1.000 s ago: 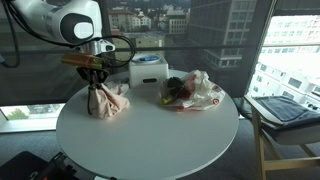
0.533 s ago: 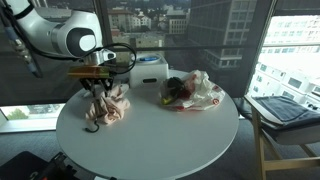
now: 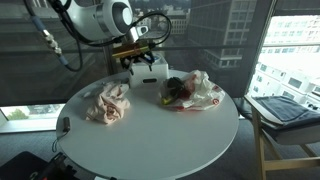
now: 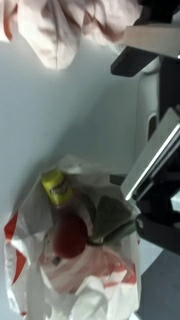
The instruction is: Take the clothing out of the bag
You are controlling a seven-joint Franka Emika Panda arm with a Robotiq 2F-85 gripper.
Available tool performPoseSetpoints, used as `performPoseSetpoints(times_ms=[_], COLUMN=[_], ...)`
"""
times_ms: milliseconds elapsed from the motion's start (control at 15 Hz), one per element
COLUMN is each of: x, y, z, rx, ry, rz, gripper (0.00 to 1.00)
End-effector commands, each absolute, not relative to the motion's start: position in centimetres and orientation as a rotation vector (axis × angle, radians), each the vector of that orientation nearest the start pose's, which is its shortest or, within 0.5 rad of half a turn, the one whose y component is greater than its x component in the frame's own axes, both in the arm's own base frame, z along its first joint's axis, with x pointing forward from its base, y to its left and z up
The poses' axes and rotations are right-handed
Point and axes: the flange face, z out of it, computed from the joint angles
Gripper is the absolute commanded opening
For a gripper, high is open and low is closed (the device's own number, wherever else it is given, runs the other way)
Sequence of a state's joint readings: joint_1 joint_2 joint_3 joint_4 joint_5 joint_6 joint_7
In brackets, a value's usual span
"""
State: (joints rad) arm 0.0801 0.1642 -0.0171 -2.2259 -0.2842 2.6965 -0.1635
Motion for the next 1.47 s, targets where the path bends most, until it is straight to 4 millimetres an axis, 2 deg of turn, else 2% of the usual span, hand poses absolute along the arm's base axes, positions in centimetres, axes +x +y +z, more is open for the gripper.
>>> performPoseSetpoints(times_ms=[0,133,267,467,667,867,1400], x=[61.2,62.4,63.7,65.4,67.3,69.0,72.2], y=[-1.3,-3.7,-5.2,-6.4,-7.4,-8.2,-9.3], z=[30.6,28.0,25.2,21.4,18.9,17.3,15.4], rx=[-3.287,-3.332,-3.369,-3.396,-3.42,-3.432,-3.392], ry=[-0.45,-0.263,-0.077,0.191,0.354,0.448,0.605], rz=[-0.555,-0.56,-0.572,-0.563,-0.607,-0.669,-0.77], gripper=[1.0,0.99,1.0,1.0,1.0,1.0,1.0])
